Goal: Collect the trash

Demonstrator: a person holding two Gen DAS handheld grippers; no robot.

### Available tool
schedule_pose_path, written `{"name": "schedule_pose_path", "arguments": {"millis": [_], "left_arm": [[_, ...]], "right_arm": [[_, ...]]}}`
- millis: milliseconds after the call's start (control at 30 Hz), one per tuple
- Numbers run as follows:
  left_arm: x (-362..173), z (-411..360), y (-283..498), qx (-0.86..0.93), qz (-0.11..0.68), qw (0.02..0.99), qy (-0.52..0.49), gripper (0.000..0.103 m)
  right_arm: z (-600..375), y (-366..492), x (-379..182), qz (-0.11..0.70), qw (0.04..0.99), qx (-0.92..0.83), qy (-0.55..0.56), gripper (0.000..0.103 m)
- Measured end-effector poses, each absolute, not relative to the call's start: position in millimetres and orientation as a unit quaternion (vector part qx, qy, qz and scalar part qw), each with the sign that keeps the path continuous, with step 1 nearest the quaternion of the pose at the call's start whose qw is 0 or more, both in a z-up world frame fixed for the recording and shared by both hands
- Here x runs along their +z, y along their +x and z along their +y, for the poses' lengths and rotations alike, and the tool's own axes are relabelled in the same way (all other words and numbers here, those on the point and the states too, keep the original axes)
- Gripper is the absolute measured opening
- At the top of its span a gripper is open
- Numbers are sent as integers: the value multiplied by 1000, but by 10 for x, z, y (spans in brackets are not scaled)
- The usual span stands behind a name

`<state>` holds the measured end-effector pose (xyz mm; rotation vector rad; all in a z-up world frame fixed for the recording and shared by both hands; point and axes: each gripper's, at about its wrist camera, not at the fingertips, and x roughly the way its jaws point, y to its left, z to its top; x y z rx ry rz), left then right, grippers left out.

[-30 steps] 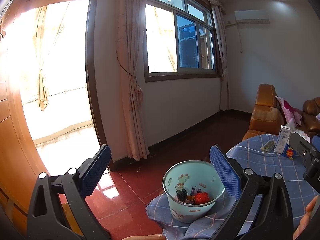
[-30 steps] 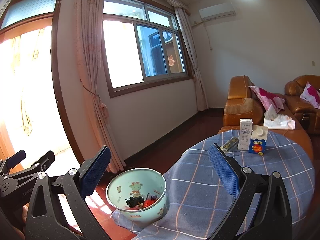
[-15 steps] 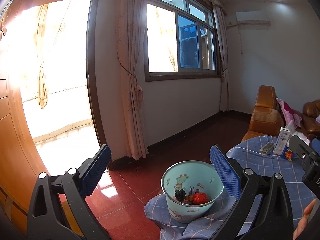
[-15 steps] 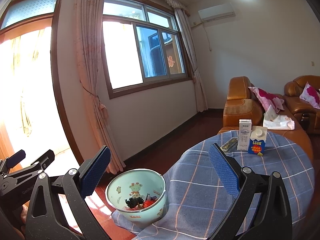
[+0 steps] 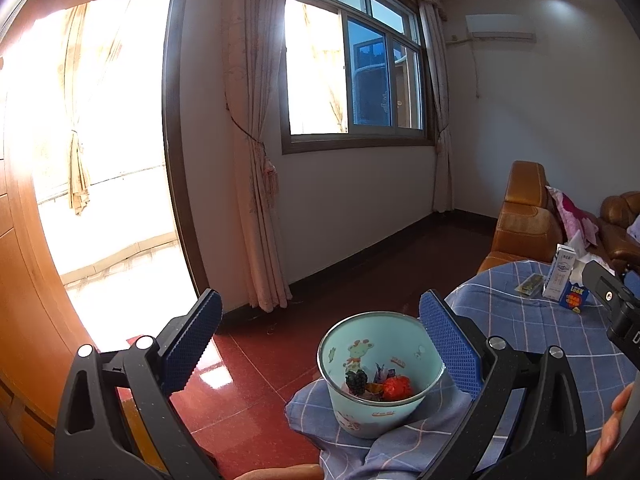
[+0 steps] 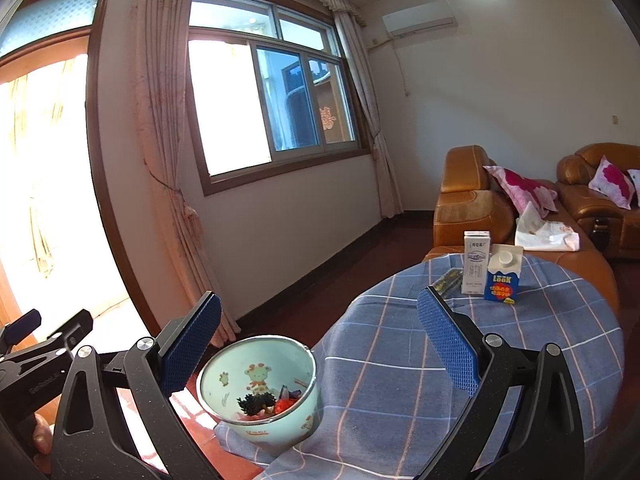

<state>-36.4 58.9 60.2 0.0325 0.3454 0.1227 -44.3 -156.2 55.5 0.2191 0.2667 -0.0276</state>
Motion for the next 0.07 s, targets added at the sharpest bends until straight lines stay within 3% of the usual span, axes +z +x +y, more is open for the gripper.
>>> {"name": "schedule_pose_path", "arguments": {"millis": [67], "left_arm": [[591, 597, -351, 62, 173, 983, 14, 97]], "right_arm": [[-1638, -400, 526, 138, 984, -26, 109, 98]]}}
